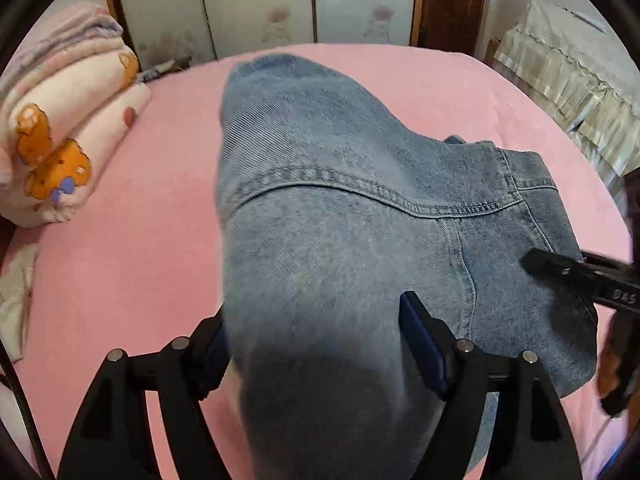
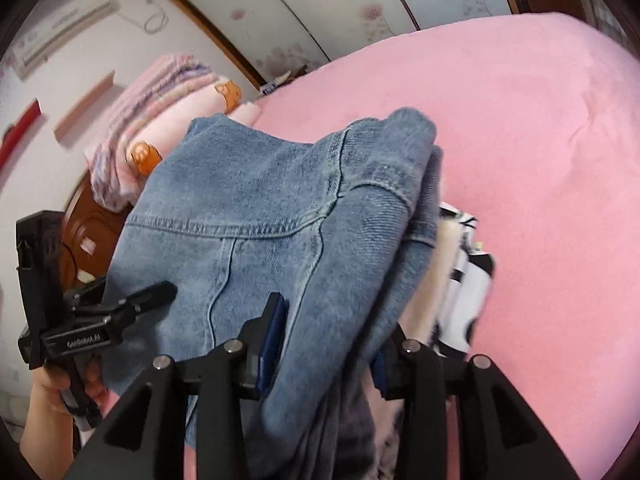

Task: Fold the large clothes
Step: 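Carry the lifted jacket bundle over the clothes stack with both grippers, then lower the jacket onto the stack and open both grippers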

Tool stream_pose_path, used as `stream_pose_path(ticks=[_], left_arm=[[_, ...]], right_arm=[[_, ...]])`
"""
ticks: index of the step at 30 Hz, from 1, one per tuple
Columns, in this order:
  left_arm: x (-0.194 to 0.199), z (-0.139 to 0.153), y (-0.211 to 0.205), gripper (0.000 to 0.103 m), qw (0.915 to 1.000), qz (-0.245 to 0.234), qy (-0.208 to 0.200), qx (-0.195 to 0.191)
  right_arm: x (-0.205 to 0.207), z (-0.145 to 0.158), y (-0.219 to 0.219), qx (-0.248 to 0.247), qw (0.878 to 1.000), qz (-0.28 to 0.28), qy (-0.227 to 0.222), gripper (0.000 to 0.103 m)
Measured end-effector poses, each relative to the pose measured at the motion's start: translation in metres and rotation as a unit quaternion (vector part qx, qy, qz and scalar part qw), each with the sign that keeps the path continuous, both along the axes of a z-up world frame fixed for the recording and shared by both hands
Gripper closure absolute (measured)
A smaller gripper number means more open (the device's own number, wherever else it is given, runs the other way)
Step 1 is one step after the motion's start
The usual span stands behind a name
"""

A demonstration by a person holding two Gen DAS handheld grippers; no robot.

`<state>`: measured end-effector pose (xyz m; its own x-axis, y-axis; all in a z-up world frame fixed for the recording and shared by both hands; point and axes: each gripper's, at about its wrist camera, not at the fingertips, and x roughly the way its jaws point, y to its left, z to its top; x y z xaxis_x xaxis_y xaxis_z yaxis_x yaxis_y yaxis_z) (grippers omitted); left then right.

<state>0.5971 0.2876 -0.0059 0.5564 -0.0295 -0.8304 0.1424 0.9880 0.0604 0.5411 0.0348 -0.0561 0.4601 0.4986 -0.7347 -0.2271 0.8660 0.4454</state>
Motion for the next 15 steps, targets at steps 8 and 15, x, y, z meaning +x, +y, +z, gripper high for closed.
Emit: stream_pose_path(ticks=[8, 15], left_arm=[[-0.043, 0.058, 0.001, 0.066, 0.9974, 0.002, -0.07, 0.021], [-0.066, 0.057, -0.031, 0.091, 0.9961, -0.048, -0.059, 0.045]], right_arm=[[-0.048, 0.075, 0.003, -0.074, 0.992, 0.008, -0.104, 0.06], [-0.07, 0.063, 0.039, -0.089, 0.99, 0.05, -0.094, 0.081]])
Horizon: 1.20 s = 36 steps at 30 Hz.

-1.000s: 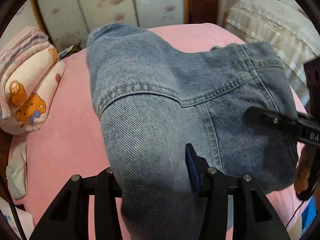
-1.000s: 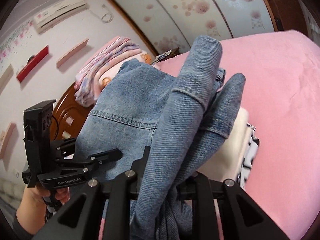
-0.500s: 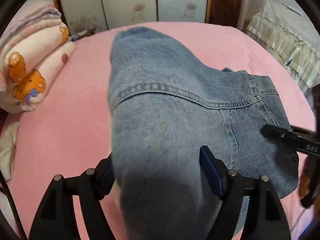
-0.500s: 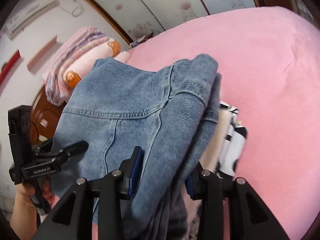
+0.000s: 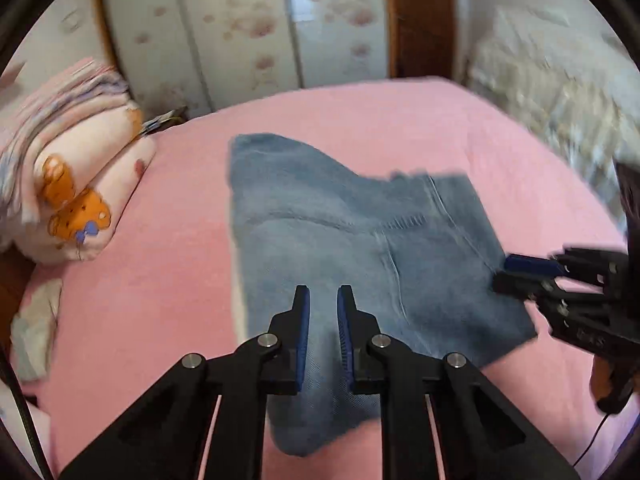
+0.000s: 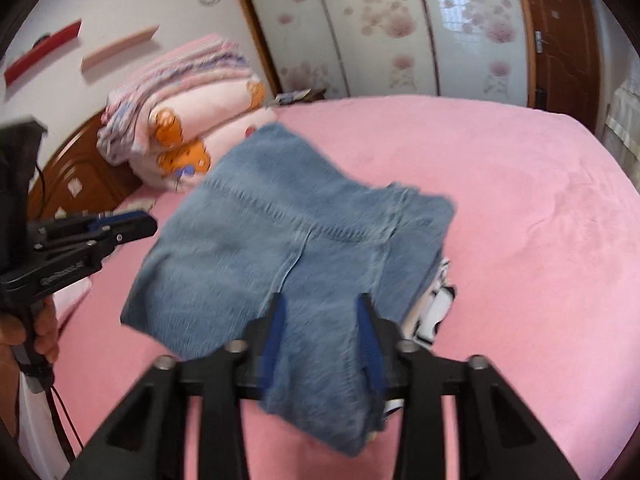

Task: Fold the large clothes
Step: 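Lower the jacket onto the stack and open both grippers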

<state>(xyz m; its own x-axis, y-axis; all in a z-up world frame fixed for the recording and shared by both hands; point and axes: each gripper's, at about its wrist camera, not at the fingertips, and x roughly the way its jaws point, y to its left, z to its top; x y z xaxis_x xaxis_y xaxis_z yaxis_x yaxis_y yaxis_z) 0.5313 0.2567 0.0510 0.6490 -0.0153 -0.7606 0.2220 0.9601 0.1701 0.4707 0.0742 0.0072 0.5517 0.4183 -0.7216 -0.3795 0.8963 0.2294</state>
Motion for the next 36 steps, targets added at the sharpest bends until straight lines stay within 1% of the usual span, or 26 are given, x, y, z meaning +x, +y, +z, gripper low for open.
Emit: stream_pose_path(ticks=[1, 2, 3, 4, 5, 6, 7, 10, 13, 17, 19, 22, 25, 27, 28, 29, 32, 33, 34, 35, 36], left_arm=[[0.001, -0.006, -0.004, 0.091, 0.9999, -0.002, 0.006, 0.014], [0.005, -0.019, -0.006, 0.092, 0.9991, 0.006, 0.019, 0.037], [0.009, -0.027, -0.005, 0.092, 0.9984, 0.015, 0.02, 0.05], [0.011, -0.03, -0.004, 0.092, 0.9981, 0.019, 0.021, 0.054], [0.014, -0.034, -0.002, 0.093, 0.9977, 0.026, 0.022, 0.059], [0.017, -0.038, 0.001, 0.094, 0.9975, 0.033, 0.025, 0.058], [0.019, -0.04, 0.004, 0.094, 0.9976, 0.037, 0.027, 0.051], [0.024, -0.041, 0.011, 0.097, 0.9983, 0.044, 0.029, 0.025], [0.024, -0.043, 0.015, 0.098, 0.9983, 0.051, 0.026, 0.006], [0.023, -0.043, 0.022, 0.098, 0.9974, 0.066, 0.025, -0.015], [0.02, -0.04, 0.023, 0.098, 0.9968, 0.071, 0.025, -0.025], [0.01, -0.031, 0.019, 0.097, 0.9957, 0.08, 0.022, -0.04], [-0.006, -0.02, 0.01, 0.084, 0.9951, 0.088, 0.021, -0.04], [-0.019, -0.012, 0.005, 0.062, 0.9943, 0.093, 0.022, -0.045], [-0.027, -0.006, 0.002, 0.057, 0.9942, 0.096, 0.018, -0.046], [-0.036, 0.002, 0.0, 0.05, 0.9943, 0.095, 0.013, -0.048], [-0.064, 0.023, -0.008, 0.045, 0.9934, 0.095, -0.005, -0.064], [-0.073, 0.029, -0.01, 0.039, 0.9926, 0.097, -0.007, -0.072], [-0.08, 0.033, -0.011, 0.035, 0.9919, 0.101, -0.009, -0.077], [-0.093, 0.039, -0.014, 0.029, 0.9907, 0.104, -0.012, -0.087], [-0.102, 0.043, -0.017, 0.027, 0.9902, 0.104, -0.012, -0.093]], right_arm=[[0.001, -0.007, 0.003, -0.008, 1.0, -0.004, 0.006, 0.083], [0.002, -0.013, 0.003, -0.017, 1.0, -0.012, 0.008, 0.083], [0.004, -0.018, 0.002, -0.027, 0.999, -0.02, 0.007, 0.083], [0.005, -0.024, -0.001, -0.034, 0.999, -0.029, 0.008, 0.087], [0.007, -0.03, -0.006, -0.038, 0.999, -0.037, 0.013, 0.095], [0.01, -0.039, -0.013, -0.037, 0.998, -0.044, 0.02, 0.1], [0.011, -0.043, -0.02, -0.031, 0.998, -0.048, 0.022, 0.103], [0.011, -0.052, -0.034, -0.001, 0.999, -0.047, 0.024, 0.103], [0.01, -0.056, -0.035, 0.006, 0.999, -0.049, 0.02, 0.103], [0.006, -0.051, -0.035, 0.017, 0.998, -0.051, 0.02, 0.103], [0.004, -0.046, -0.038, 0.034, 0.998, -0.05, 0.024, 0.102], [-0.005, -0.034, -0.043, 0.045, 0.997, -0.052, 0.026, 0.101], [-0.019, -0.017, -0.048, 0.041, 0.998, -0.049, 0.022, 0.1], [-0.031, -0.003, -0.052, 0.038, 0.998, -0.048, 0.02, 0.1], [-0.038, 0.004, -0.054, 0.036, 0.998, -0.047, 0.02, 0.1], [-0.045, 0.011, -0.055, 0.033, 0.998, -0.046, 0.018, 0.1], [-0.07, 0.038, -0.063, 0.018, 0.999, -0.049, 0.009, 0.099], [-0.076, 0.044, -0.066, 0.018, 0.999, -0.05, 0.007, 0.098], [-0.085, 0.053, -0.069, 0.017, 0.998, -0.054, 0.006, 0.094], [-0.093, 0.06, -0.073, 0.016, 0.998, -0.058, 0.004, 0.088], [-0.103, 0.068, -0.077, 0.014, 0.998, -0.061, 0.002, 0.084]])
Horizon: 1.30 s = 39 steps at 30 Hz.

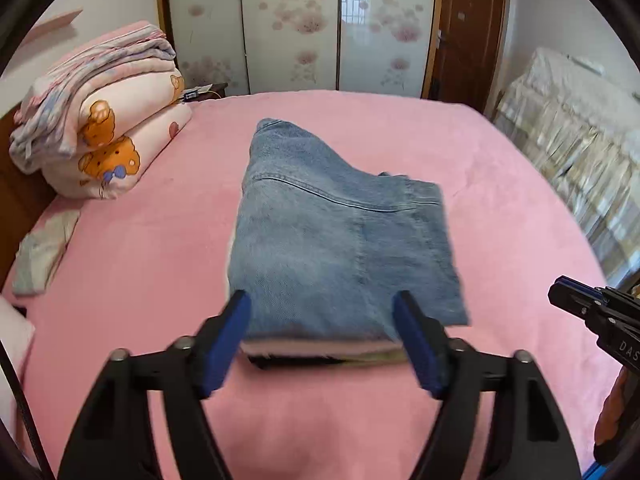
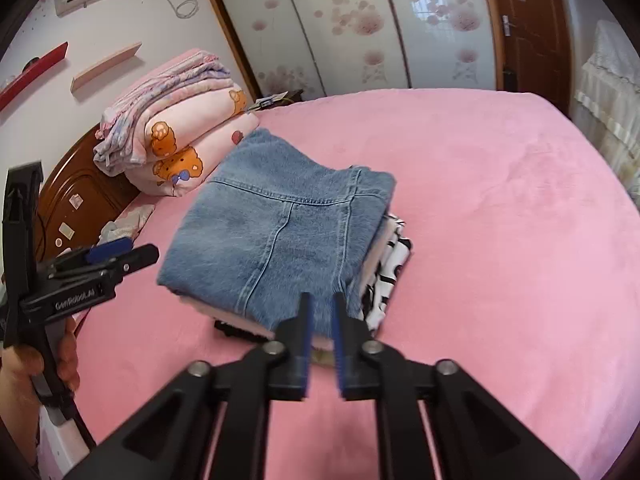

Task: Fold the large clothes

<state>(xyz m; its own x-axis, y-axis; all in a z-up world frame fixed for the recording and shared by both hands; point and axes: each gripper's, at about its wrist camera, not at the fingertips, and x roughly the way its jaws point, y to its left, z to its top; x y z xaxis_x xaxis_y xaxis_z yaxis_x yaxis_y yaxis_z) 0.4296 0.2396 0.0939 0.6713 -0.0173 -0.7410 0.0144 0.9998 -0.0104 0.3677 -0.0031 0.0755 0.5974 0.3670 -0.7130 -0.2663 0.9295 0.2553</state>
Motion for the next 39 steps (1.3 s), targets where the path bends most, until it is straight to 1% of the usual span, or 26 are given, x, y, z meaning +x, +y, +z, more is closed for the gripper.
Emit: stream_pose_path(ticks=[2, 4, 7, 10, 13, 15, 16, 17, 19, 20, 21, 24, 25, 26, 28, 30, 33, 39], left_arm=[[-0.021, 0.007, -0.007, 0.024, 0.9999, -0.003, 0.0, -0.01], [-0.044, 0.013, -0.017, 0.022, 0.9999, -0.006, 0.001, -0.014], [-0.081, 0.022, -0.031, 0.021, 0.9998, -0.01, 0.002, -0.019], [-0.113, 0.028, -0.043, 0.02, 0.9998, -0.007, 0.003, -0.02], [-0.151, 0.03, -0.055, 0.019, 0.9997, 0.015, -0.006, -0.016], [-0.174, 0.027, -0.062, 0.013, 0.9993, 0.023, -0.011, -0.029], [-0.185, 0.026, -0.066, 0.013, 0.999, 0.024, -0.016, -0.035], [-0.195, 0.024, -0.069, 0.013, 0.9987, 0.027, -0.022, -0.039], [-0.221, 0.017, -0.082, 0.009, 0.9983, 0.034, -0.035, -0.031], [-0.23, 0.013, -0.087, 0.006, 0.9984, 0.036, -0.034, -0.027], [-0.242, 0.008, -0.094, 0.006, 0.9985, 0.036, -0.033, -0.025], [-0.273, -0.007, -0.111, 0.005, 0.9984, 0.028, -0.032, -0.039], [-0.281, -0.012, -0.116, 0.005, 0.9984, 0.026, -0.031, -0.04], [-0.289, -0.017, -0.121, 0.004, 0.9986, 0.026, -0.028, -0.038], [-0.307, -0.028, -0.134, 0.004, 0.9991, 0.029, -0.023, -0.022], [-0.324, -0.04, -0.147, 0.004, 0.9991, 0.034, -0.026, -0.007], [-0.341, -0.054, -0.159, 0.004, 0.9992, 0.033, -0.022, -0.003], [-0.367, -0.075, -0.18, 0.004, 0.9995, 0.03, -0.001, -0.009]], right_arm=[[-0.023, 0.016, -0.01, -0.008, 1.0, -0.009, -0.002, 0.071], [-0.044, 0.029, -0.019, -0.009, 1.0, -0.011, -0.005, 0.068], [-0.076, 0.043, -0.033, -0.023, 1.0, -0.014, -0.011, 0.067], [-0.106, 0.055, -0.048, -0.023, 0.999, -0.016, -0.017, 0.067], [-0.137, 0.06, -0.064, -0.037, 0.999, -0.024, -0.022, 0.066], [-0.156, 0.056, -0.074, -0.043, 0.998, -0.028, -0.024, 0.063], [-0.164, 0.053, -0.077, -0.047, 0.998, -0.031, -0.023, 0.06], [-0.172, 0.051, -0.081, -0.052, 0.998, -0.035, -0.023, 0.059], [-0.191, 0.043, -0.091, -0.056, 0.997, -0.042, -0.022, 0.059], [-0.202, 0.037, -0.097, -0.06, 0.997, -0.048, -0.019, 0.059], [-0.209, 0.033, -0.1, -0.065, 0.996, -0.053, -0.016, 0.058], [-0.241, 0.015, -0.111, -0.078, 0.994, -0.075, -0.011, 0.049], [-0.252, 0.009, -0.114, -0.084, 0.993, -0.08, -0.012, 0.044], [-0.26, 0.004, -0.116, -0.092, 0.992, -0.087, -0.013, 0.038], [-0.277, -0.008, -0.118, -0.108, 0.989, -0.1, -0.012, 0.034], [-0.294, -0.02, -0.121, -0.119, 0.986, -0.112, -0.01, 0.034], [-0.314, -0.033, -0.123, -0.12, 0.985, -0.128, -0.009, 0.034], [-0.343, -0.047, -0.123, -0.098, 0.985, -0.139, -0.004, 0.034]])
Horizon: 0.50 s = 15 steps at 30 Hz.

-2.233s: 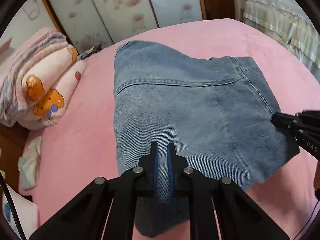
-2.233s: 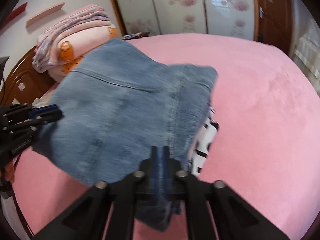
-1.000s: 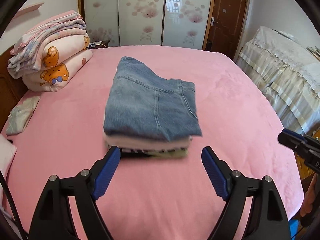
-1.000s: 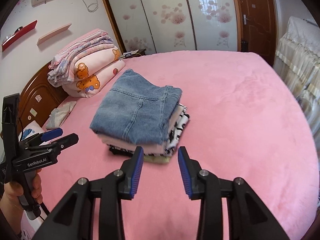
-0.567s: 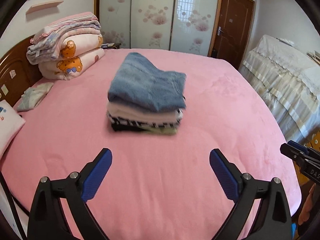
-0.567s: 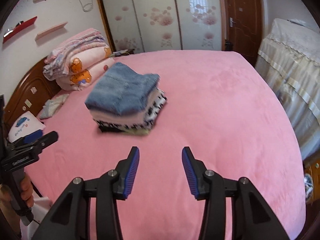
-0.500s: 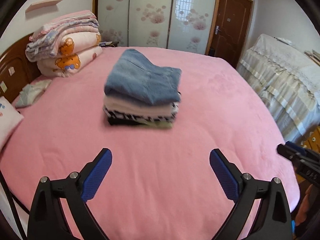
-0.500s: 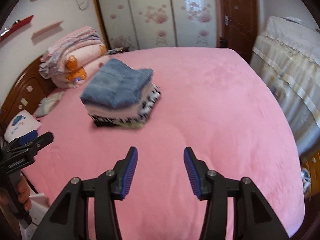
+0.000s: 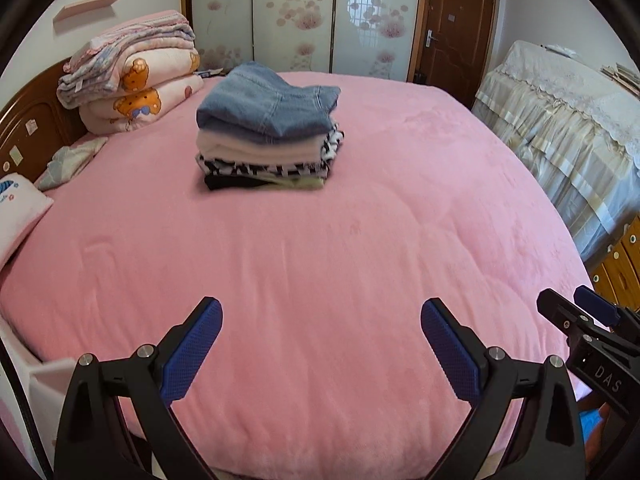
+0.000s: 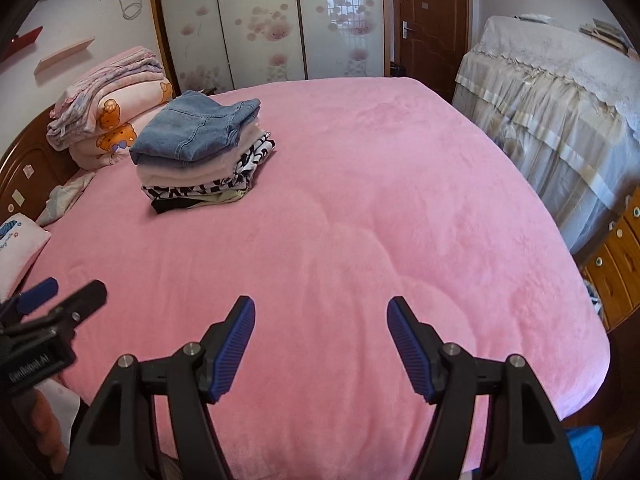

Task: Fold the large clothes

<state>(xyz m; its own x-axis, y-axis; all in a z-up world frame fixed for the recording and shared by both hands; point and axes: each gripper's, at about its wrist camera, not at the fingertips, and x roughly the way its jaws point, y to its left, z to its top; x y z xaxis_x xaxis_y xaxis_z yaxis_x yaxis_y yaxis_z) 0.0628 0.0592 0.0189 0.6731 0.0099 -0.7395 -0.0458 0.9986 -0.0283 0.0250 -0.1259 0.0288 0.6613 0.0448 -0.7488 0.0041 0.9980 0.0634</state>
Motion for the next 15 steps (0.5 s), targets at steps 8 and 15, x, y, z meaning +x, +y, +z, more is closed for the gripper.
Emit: stream_pose_path(ticks=[8, 15], left_arm=[[-0.014, -0.01, -0.017, 0.004, 0.9997, -0.008, 0.023, 0.008], [-0.015, -0.007, -0.021, 0.004, 0.9996, -0.008, 0.027, 0.007]], right_arm=[[-0.019, -0.008, 0.011, -0.01, 1.0, 0.011, 0.004, 0.034], [-0.022, -0.012, 0.011, -0.007, 1.0, 0.012, 0.009, 0.034]])
